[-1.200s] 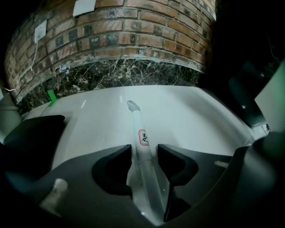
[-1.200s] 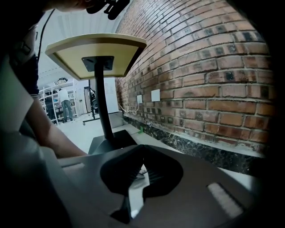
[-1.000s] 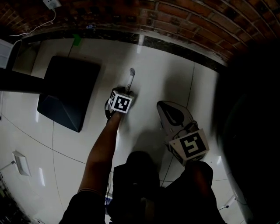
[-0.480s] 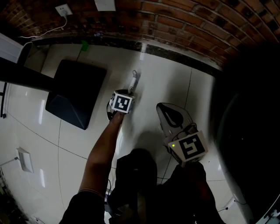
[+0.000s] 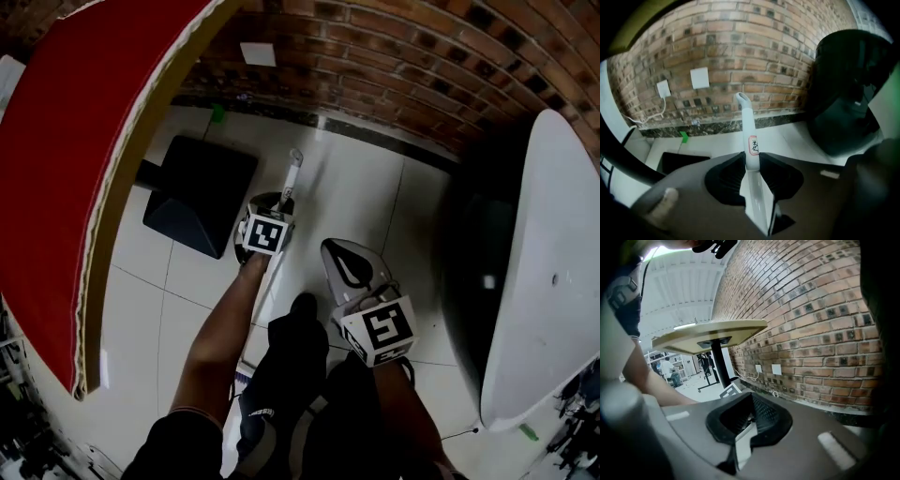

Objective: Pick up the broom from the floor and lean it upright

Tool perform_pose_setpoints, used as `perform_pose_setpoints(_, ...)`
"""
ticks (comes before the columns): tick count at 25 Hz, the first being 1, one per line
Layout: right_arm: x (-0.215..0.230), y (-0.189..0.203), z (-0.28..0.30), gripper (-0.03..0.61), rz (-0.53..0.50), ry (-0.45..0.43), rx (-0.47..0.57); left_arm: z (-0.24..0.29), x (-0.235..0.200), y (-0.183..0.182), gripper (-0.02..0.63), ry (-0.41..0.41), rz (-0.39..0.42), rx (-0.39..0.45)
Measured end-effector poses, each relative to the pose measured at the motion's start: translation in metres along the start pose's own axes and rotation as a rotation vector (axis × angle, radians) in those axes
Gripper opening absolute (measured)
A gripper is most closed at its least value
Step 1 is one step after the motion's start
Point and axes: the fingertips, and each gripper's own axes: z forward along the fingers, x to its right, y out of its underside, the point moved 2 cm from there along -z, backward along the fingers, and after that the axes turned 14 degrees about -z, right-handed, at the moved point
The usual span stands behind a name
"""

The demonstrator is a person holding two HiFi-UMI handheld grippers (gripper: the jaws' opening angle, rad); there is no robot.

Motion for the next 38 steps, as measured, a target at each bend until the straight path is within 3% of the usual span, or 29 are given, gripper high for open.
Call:
perform_pose_setpoints(11, -0.014, -0.16, -0.089, 0.002, -0.003, 0.021, 0.017, -0.213, 0.059, -0.106, 0.091, 0.007, 0.051, 0.226)
perform_pose_setpoints(20, -0.035, -0.245, -0.153, 0.002, -0.022, 0.064, 0.031, -0.344, 0.092, -0.16, 0.089, 0.023, 0.071, 0.402)
perform_pose_setpoints(32, -0.005, -0.33, -0.164, 0.002, -0.092, 0.127, 0.076, -0.422, 0.126, -0.237, 0.089, 0.115, 0.13, 0.538)
perform_pose_setpoints(38, 0.045, -0.356, -0.168, 0.002, -0.088, 0.243, 0.077, -0.42, 0.145, -0.291, 0.091, 0.177, 0.156, 0.561)
